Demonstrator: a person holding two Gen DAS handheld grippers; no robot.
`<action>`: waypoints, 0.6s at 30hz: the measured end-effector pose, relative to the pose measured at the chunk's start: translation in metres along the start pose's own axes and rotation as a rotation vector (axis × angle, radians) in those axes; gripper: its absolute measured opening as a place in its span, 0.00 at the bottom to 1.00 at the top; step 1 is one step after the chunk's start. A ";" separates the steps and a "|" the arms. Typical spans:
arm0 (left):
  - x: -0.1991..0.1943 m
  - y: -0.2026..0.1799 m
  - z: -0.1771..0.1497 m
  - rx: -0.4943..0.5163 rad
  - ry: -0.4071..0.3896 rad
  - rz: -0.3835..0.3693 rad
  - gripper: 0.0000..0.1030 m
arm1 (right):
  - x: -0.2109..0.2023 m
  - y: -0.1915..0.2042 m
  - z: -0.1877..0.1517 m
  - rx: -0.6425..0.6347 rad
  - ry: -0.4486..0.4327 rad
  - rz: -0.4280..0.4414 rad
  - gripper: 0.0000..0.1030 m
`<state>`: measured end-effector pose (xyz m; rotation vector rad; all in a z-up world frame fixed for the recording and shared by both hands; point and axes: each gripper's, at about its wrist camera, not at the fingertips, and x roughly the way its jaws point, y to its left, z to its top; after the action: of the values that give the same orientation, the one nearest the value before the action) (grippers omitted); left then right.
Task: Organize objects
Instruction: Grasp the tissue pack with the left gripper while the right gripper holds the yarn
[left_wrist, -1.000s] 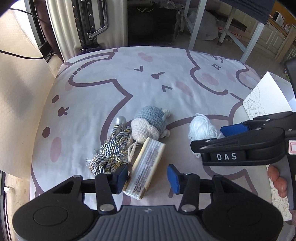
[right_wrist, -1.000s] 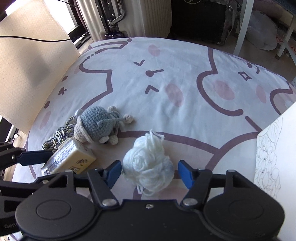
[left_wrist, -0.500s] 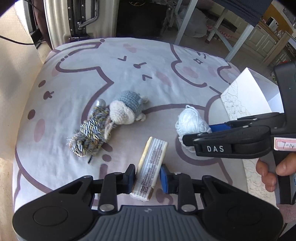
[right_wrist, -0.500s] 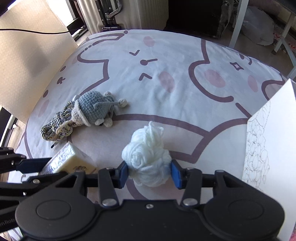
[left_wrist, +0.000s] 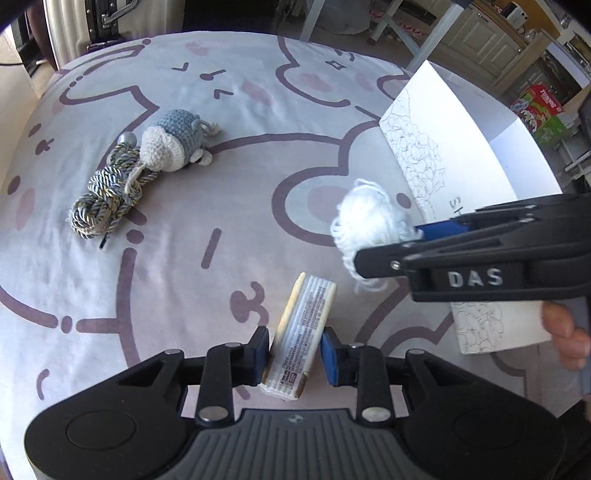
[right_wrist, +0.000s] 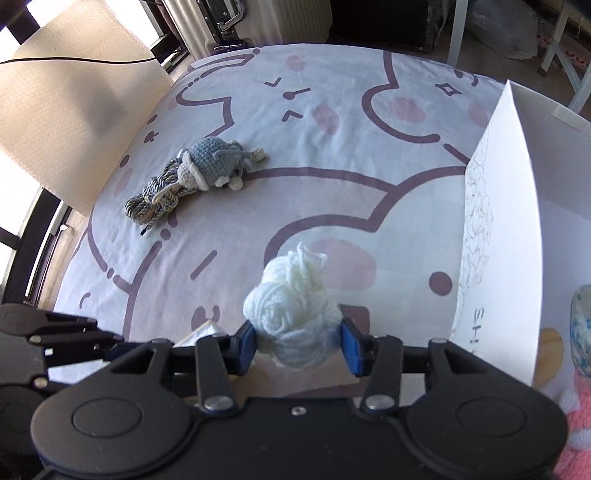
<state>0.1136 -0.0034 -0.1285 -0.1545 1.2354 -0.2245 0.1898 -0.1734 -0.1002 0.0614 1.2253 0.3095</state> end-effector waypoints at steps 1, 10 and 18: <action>0.000 0.000 -0.001 0.008 -0.002 0.022 0.38 | -0.004 0.001 -0.004 -0.004 -0.001 0.006 0.47; 0.001 -0.007 0.000 0.117 -0.025 0.133 0.70 | -0.023 0.000 -0.021 0.000 -0.006 0.028 0.47; 0.024 -0.008 -0.001 0.164 -0.018 0.221 0.70 | -0.028 -0.004 -0.028 0.007 0.004 0.011 0.47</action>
<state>0.1198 -0.0171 -0.1486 0.1214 1.1998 -0.1309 0.1561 -0.1880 -0.0853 0.0735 1.2301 0.3154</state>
